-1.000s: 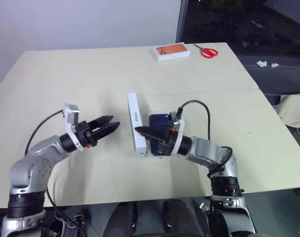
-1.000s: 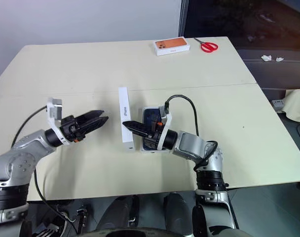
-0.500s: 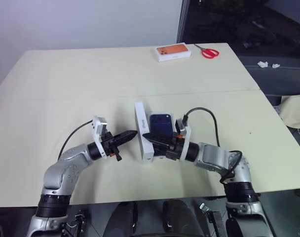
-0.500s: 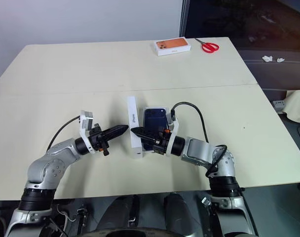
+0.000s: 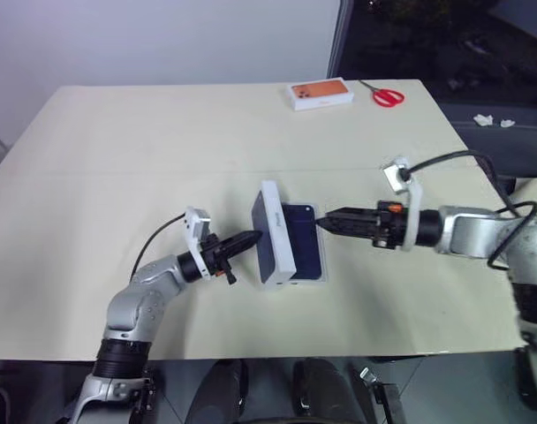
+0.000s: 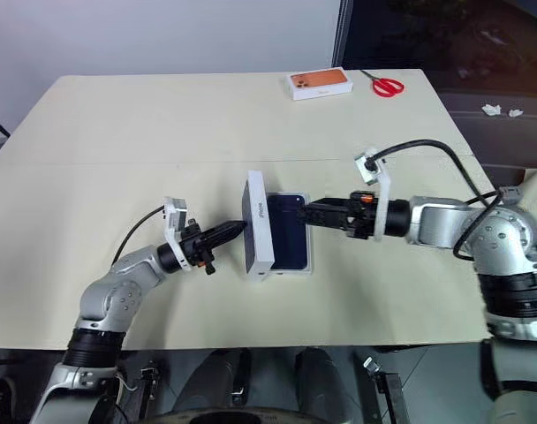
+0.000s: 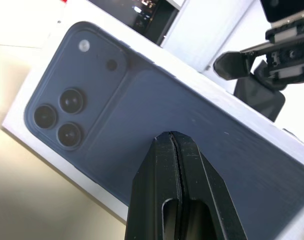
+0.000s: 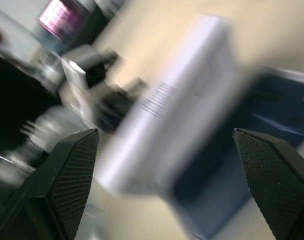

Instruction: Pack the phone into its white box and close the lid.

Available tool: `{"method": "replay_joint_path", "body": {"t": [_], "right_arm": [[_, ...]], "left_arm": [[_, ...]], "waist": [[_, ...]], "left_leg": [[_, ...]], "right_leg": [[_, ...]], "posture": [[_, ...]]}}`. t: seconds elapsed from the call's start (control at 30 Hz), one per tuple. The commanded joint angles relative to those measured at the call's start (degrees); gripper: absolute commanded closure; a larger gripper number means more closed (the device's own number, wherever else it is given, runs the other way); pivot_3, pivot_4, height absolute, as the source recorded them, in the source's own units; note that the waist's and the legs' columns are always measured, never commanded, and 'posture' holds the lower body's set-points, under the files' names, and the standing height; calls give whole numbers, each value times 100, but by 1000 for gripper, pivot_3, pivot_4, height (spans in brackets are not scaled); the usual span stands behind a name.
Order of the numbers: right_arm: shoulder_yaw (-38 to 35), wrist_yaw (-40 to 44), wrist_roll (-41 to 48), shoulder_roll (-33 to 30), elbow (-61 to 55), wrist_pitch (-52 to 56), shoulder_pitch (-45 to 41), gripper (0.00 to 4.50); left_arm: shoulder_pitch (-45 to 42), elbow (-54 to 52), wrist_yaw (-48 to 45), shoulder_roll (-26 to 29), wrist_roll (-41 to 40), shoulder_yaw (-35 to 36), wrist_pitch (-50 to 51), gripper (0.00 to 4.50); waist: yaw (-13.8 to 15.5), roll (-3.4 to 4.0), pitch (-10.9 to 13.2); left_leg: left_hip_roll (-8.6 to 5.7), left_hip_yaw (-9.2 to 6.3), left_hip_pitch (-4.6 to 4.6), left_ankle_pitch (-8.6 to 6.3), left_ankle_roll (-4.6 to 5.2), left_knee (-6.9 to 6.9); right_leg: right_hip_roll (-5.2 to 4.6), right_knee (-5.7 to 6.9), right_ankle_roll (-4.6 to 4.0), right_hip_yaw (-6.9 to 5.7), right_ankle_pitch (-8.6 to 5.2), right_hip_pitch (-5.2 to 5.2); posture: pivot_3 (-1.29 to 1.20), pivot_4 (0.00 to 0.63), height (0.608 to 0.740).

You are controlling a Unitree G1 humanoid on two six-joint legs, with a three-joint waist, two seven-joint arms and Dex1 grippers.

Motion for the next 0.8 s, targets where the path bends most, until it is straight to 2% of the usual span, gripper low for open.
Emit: {"method": "replay_joint_path", "body": {"t": [0.03, 0.23, 0.4, 0.5, 0.6, 0.63, 0.67, 0.73, 0.8], "right_arm": [[-57, 351, -427, 207, -25, -297, -84, 37], [183, 197, -1750, 709, 16, -998, -178, 37], [529, 393, -2952, 773, -54, -1847, -85, 37], [533, 472, -3229, 869, -17, -1979, -52, 843], [568, 611, -3473, 908, -64, -2103, 6, 2300], [579, 638, -3562, 919, -82, -2137, 24, 3000], [594, 661, -3669, 924, -92, -2198, 40, 3265], [712, 751, -4019, 908, -84, -2513, 97, 4293], [797, 831, -4276, 911, -58, -2733, 136, 4447]], "left_arm": [[-160, 52, -60, -152, 80, -161, -145, 4500], [-499, 332, 67, -529, 253, -296, -297, 4500], [-414, 78, 87, -354, 162, -124, -161, 4500], [-230, -154, 68, -34, 83, 54, -62, 4500], [-24, -440, 59, 270, -8, 170, 131, 4500], [60, -567, 53, 395, -76, 236, 255, 4500], [130, -674, 56, 502, -130, 294, 367, 4500], [324, -861, 75, 829, -140, 332, 666, 4500], [439, -922, 113, 1025, -138, 296, 858, 4500]], "waist": [[-13, 0, 0], [10, -1, 1], [-3, -1, 1], [-15, -1, 1], [-3, 0, 1], [-3, 0, 1], [-2, 0, 2], [-3, 0, 2], [3, 2, 3]], "left_leg": [[0, 2, 0, 0, 0, 0], [0, -1, 0, 0, 0, 0], [-3, -1, 0, 0, -1, 0], [-1, -2, 0, 0, -1, -1], [0, -2, 1, 0, -2, -2], [0, -2, 1, 0, -1, -2], [0, -2, 1, 0, -1, -1], [-1, -2, 1, 0, -2, -2], [-2, -2, 1, 0, -2, -2]], "right_leg": [[0, 0, 0, 2, 0, -1], [-1, 2, 0, 2, 1, -2], [-4, 1, 0, 2, 1, -4], [-3, 2, 0, 2, 1, -5], [-3, 3, 0, 3, 1, -6], [-3, 3, 0, 3, 1, -6], [-4, 3, 0, 3, 1, -5], [-7, 1, -1, 4, 1, -4], [-7, 1, -1, 4, 1, -4]], "posture": [[0, 150, 740], [0, 150, 740], [0, 150, 740], [0, 150, 740], [0, 150, 740], [0, 150, 740], [0, 150, 740], [0, 150, 740], [0, 150, 740]]}}
